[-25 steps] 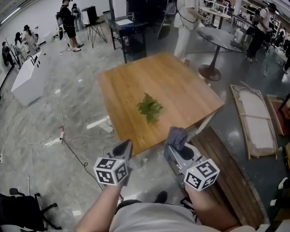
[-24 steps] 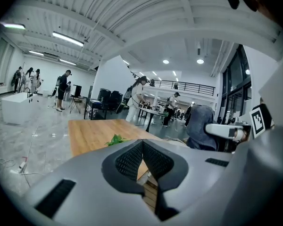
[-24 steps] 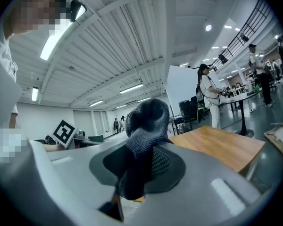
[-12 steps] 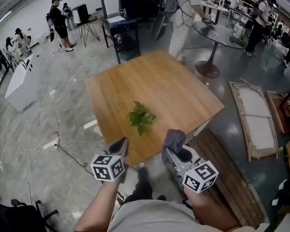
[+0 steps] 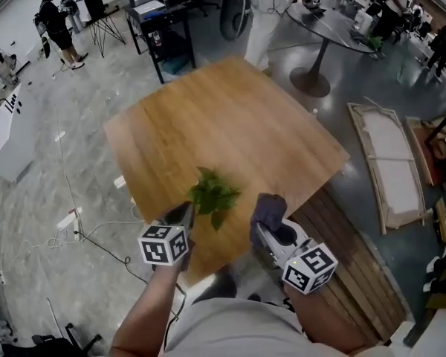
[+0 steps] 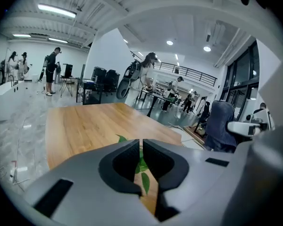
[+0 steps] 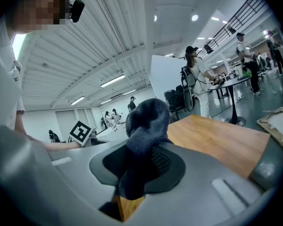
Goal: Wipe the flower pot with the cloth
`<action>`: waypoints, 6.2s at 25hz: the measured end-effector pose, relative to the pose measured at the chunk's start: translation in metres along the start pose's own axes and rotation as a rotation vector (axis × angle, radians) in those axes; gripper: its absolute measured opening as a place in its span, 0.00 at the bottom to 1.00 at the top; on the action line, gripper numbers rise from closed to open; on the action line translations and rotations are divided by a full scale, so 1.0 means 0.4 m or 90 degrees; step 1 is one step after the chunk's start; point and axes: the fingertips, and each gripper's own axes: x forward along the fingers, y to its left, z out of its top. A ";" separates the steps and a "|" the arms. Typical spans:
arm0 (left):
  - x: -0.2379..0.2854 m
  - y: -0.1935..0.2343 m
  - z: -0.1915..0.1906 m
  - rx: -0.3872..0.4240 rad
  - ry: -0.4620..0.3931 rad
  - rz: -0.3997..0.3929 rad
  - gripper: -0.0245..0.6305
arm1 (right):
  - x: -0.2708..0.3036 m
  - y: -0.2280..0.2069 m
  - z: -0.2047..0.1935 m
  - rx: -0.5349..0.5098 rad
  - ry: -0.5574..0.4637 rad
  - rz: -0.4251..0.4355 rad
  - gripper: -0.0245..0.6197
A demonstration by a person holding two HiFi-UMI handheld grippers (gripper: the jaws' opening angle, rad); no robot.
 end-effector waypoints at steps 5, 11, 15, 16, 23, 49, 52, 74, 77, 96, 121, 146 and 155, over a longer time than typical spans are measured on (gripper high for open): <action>0.136 0.123 -0.004 0.006 0.068 -0.020 0.13 | 0.115 -0.080 -0.019 0.017 0.023 -0.041 0.15; 0.302 0.225 -0.053 0.045 0.143 -0.020 0.14 | 0.176 -0.176 -0.072 0.048 0.050 -0.083 0.15; 0.408 0.265 -0.114 0.054 0.188 -0.021 0.14 | 0.209 -0.241 -0.133 0.066 0.073 -0.085 0.15; 0.431 0.272 -0.129 0.052 0.196 -0.021 0.15 | 0.220 -0.257 -0.151 0.071 0.079 -0.083 0.15; 0.540 0.312 -0.212 0.046 0.256 -0.013 0.17 | 0.299 -0.374 -0.247 0.095 0.118 -0.056 0.15; 0.493 0.394 -0.438 -0.303 0.164 -0.026 0.07 | 0.653 -0.200 -0.472 0.192 0.247 0.234 0.14; 0.477 0.396 -0.458 -0.327 0.171 -0.023 0.07 | 0.654 -0.174 -0.479 0.162 0.259 0.243 0.14; 0.478 0.411 -0.468 -0.461 0.170 0.011 0.07 | 0.658 -0.335 -0.610 0.109 0.304 0.091 0.14; 0.475 0.419 -0.475 -0.496 0.165 0.014 0.07 | 0.659 -0.302 -0.600 0.119 0.299 0.102 0.14; 0.485 0.388 -0.421 -0.306 0.184 -0.005 0.07 | 0.645 -0.255 -0.501 0.210 0.261 0.161 0.14; 0.510 0.259 -0.335 0.142 0.213 -0.079 0.06 | 0.649 -0.426 -0.632 0.318 0.345 0.150 0.13; 0.530 0.259 -0.340 0.141 0.218 -0.051 0.06 | 0.673 -0.381 -0.514 0.350 0.341 0.253 0.14; 0.512 0.311 -0.342 -0.002 0.198 0.005 0.06 | 0.655 -0.427 -0.672 0.384 0.368 0.178 0.13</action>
